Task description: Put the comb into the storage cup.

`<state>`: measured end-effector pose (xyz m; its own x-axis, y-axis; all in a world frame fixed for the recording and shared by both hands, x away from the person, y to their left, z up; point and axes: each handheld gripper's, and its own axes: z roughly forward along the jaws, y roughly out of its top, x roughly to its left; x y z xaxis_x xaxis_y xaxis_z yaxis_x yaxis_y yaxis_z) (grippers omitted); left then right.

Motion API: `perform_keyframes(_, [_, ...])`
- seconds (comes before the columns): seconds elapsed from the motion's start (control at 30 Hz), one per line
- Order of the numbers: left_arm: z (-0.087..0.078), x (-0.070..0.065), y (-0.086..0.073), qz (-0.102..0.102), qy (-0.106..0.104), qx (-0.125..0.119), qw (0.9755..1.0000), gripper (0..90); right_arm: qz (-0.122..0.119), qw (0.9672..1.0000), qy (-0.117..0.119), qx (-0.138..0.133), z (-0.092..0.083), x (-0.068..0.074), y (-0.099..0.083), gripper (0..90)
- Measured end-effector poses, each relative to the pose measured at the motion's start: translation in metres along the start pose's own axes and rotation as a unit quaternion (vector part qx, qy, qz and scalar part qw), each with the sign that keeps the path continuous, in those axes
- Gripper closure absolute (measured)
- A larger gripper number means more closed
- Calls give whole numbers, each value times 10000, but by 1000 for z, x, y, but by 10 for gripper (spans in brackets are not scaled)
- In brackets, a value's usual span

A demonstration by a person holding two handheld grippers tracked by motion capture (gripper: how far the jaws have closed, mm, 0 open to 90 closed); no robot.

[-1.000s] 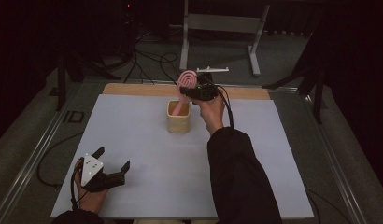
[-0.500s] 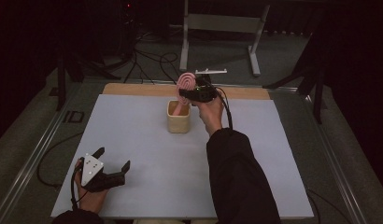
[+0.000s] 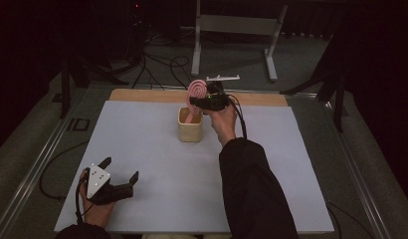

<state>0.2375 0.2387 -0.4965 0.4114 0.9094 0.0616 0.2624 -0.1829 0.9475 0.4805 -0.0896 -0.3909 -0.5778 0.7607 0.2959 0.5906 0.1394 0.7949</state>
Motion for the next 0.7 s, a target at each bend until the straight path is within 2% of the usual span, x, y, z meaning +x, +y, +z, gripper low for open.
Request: perform_keyframes(0.7, [1,0,0,13,-9,17,10000,1,18,9999,25,96,8,0,-6,634])
